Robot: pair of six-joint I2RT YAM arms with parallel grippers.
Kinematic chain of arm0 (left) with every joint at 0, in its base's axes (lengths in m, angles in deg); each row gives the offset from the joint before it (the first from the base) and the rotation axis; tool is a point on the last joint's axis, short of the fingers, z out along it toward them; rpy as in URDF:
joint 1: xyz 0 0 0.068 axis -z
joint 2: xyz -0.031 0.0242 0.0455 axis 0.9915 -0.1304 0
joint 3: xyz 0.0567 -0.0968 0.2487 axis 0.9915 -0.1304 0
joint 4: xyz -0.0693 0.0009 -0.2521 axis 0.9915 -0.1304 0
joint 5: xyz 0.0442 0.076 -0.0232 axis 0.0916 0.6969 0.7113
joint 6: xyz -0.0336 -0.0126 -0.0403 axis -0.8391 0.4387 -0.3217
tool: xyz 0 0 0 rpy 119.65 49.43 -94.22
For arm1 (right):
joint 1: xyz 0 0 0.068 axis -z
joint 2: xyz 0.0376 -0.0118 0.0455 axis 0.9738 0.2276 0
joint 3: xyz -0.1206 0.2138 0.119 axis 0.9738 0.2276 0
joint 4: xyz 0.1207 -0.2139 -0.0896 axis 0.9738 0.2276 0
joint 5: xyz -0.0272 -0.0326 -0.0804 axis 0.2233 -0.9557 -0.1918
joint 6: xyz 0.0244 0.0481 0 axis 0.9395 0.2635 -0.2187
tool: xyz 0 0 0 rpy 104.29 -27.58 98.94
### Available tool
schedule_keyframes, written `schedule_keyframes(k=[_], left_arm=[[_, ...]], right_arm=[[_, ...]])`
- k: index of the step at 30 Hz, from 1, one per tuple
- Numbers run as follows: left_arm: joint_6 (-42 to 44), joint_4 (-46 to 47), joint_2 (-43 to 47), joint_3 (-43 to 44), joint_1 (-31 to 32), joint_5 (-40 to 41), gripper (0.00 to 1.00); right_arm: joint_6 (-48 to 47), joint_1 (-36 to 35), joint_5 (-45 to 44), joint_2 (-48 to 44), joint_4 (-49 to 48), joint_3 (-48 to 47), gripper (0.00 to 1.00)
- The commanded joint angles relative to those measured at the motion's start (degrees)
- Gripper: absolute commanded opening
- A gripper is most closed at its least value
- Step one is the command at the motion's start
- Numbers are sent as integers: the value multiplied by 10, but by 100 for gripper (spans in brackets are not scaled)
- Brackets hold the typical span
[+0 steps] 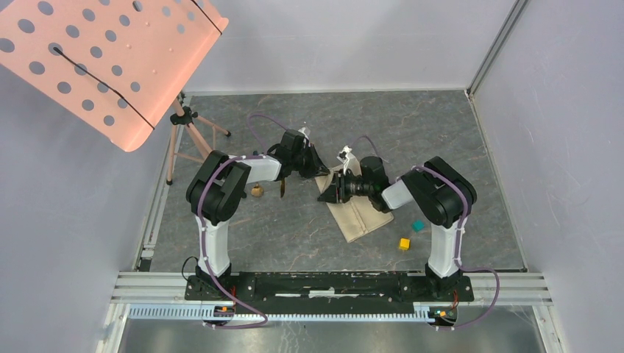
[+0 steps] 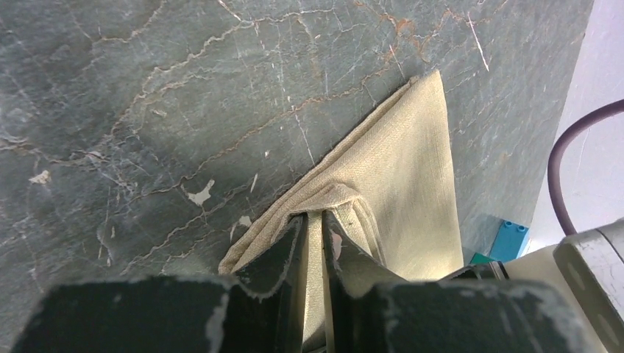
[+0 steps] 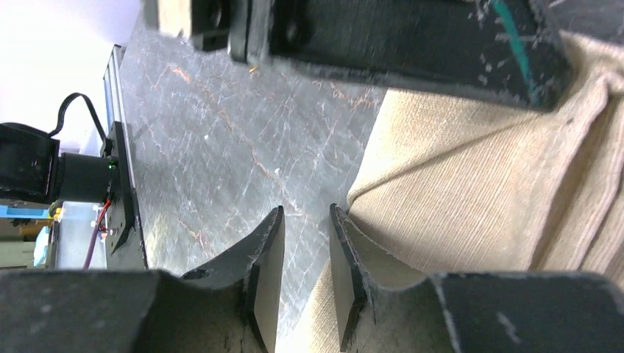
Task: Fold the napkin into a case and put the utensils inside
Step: Smooth out the 2/3-rectangle-folded napkin at the center of the board.
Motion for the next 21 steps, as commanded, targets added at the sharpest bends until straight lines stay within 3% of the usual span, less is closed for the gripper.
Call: schedule_keyframes(k=[1, 21], left_arm=[[21, -4, -25, 2, -8, 8, 19], [25, -10, -29, 7, -9, 10, 19]], right_arm=[[18, 0, 23, -23, -48, 54, 35], [16, 0, 52, -167, -99, 283, 37]])
